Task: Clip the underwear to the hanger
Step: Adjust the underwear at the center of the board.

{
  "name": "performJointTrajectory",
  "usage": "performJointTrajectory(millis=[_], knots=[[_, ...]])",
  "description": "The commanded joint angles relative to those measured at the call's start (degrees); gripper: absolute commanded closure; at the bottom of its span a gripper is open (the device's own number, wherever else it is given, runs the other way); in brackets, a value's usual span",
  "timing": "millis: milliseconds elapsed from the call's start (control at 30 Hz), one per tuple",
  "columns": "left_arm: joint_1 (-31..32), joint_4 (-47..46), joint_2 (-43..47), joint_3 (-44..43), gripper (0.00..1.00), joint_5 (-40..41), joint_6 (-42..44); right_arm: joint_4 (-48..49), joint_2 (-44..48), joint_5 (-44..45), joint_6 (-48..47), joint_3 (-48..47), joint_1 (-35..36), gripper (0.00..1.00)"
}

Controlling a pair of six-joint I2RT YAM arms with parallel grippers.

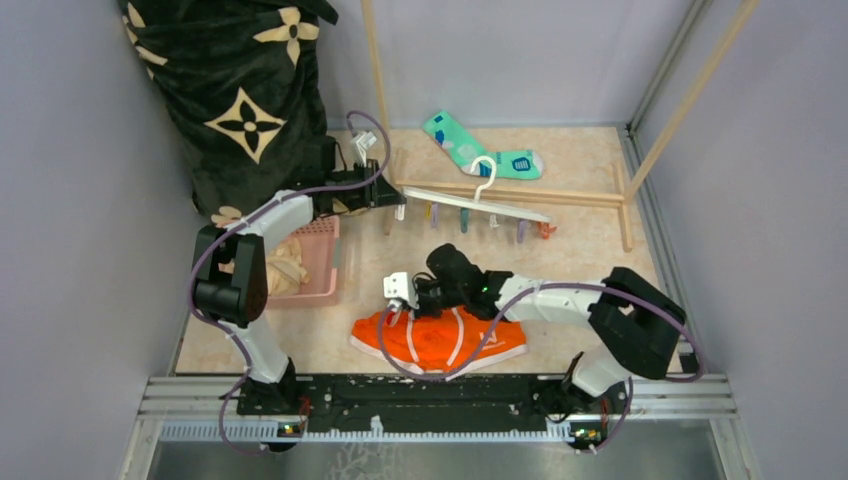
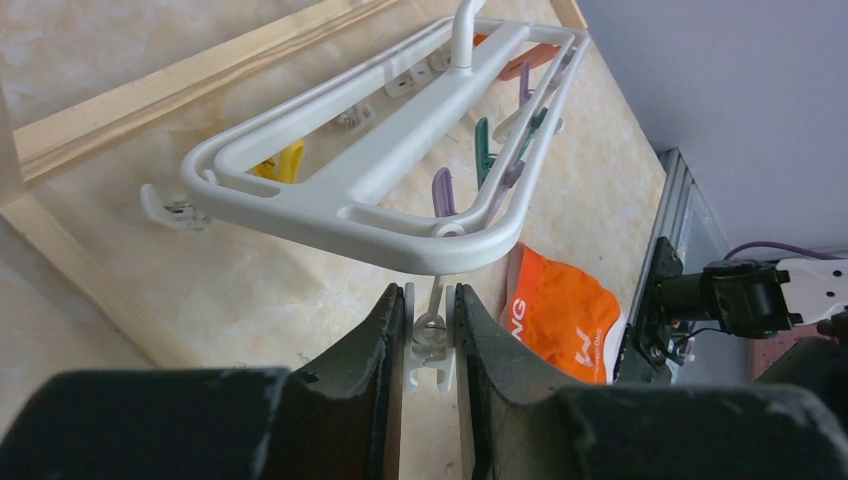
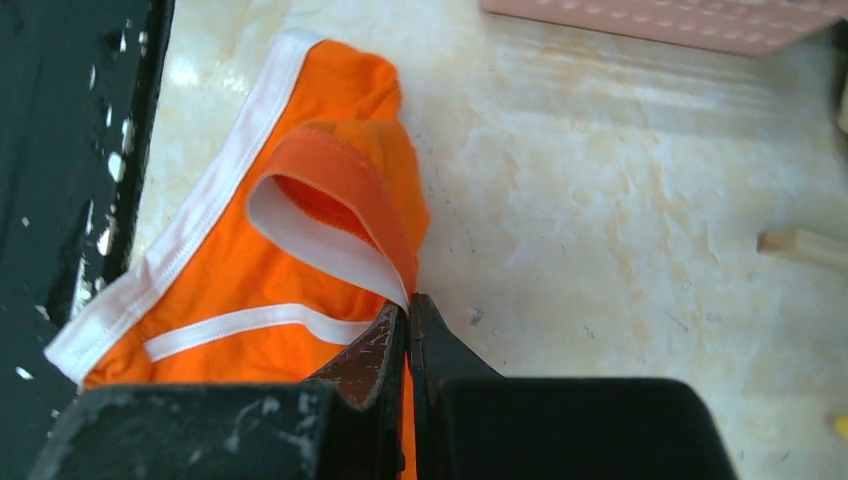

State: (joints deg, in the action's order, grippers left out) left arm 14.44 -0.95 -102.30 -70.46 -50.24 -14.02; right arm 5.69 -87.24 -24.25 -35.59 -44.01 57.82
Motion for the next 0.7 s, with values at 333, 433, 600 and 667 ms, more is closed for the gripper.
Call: performJointTrajectory(millis=[333, 433, 600, 667], knots=[[0.9, -11.1, 5.3, 3.3, 1.00, -9.1, -4.2, 0.7, 2.5, -8.0, 30.3, -5.5, -9.0, 1.00], [1.1, -12.8, 5.4, 4.0, 1.00, -10.2, -4.3, 4.0, 3.7, -8.3, 32.5, -3.7, -10.1, 1.00], [2.0, -15.1, 6.9, 6.4, 1.00, -11.3, -2.2, 7.5, 5.8, -9.7, 37.7, -2.0, -14.3, 1.00], [2.6, -15.1, 7.5, 6.9, 1.00, -11.8, -0.6, 6.2, 6.0, -9.0, 38.5, -2.9, -15.4, 1.00]])
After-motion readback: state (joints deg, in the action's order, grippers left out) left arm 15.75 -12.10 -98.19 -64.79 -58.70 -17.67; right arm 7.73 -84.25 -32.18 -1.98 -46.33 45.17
